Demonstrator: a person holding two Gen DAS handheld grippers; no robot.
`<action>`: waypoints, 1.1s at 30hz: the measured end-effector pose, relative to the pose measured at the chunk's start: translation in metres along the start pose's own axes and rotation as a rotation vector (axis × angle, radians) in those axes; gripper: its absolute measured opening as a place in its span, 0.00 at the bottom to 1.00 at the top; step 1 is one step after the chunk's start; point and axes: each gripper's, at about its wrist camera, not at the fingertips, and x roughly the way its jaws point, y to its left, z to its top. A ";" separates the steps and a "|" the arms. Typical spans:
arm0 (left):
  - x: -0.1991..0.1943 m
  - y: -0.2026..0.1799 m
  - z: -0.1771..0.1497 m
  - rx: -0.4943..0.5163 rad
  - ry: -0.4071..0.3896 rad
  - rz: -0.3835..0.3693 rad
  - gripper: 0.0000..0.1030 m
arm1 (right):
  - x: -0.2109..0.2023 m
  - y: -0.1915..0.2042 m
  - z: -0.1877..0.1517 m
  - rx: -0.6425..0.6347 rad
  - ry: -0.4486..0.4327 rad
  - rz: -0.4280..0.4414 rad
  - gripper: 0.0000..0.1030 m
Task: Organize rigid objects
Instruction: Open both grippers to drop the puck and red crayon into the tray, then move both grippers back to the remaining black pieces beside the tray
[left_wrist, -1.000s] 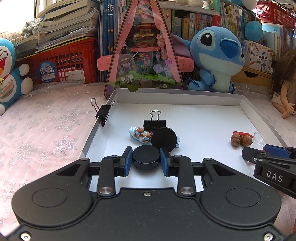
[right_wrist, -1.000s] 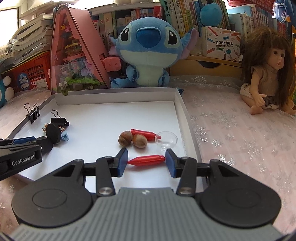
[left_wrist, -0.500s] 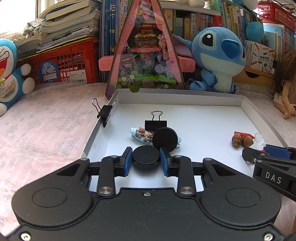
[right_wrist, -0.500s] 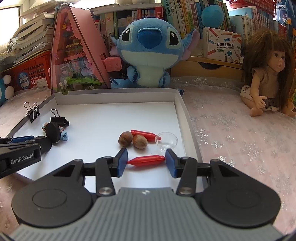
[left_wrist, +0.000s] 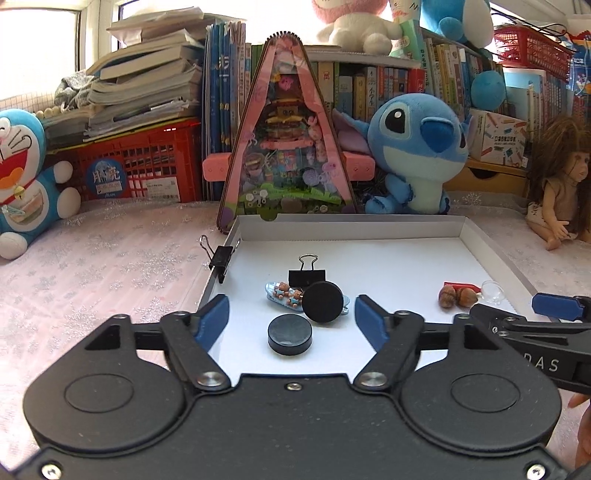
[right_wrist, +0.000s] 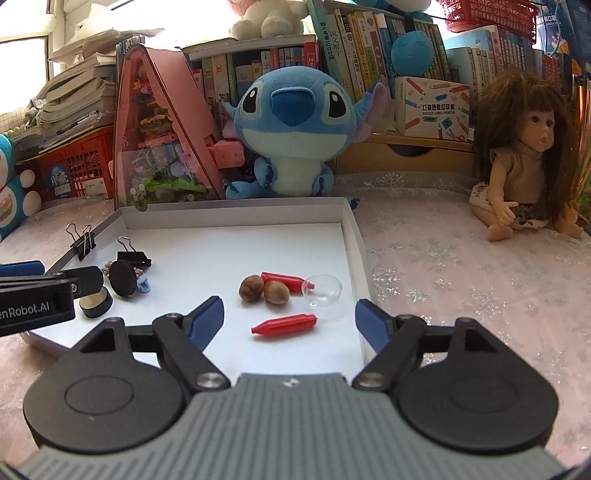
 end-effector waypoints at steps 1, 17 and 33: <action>-0.004 0.000 0.000 0.003 -0.005 -0.005 0.76 | -0.003 -0.001 0.000 -0.001 -0.004 0.003 0.85; -0.062 0.003 -0.039 0.006 -0.007 -0.082 0.84 | -0.053 -0.010 -0.026 -0.029 -0.023 0.062 0.94; -0.126 0.017 -0.097 0.067 -0.011 -0.167 0.85 | -0.106 -0.001 -0.072 -0.140 -0.035 0.150 0.96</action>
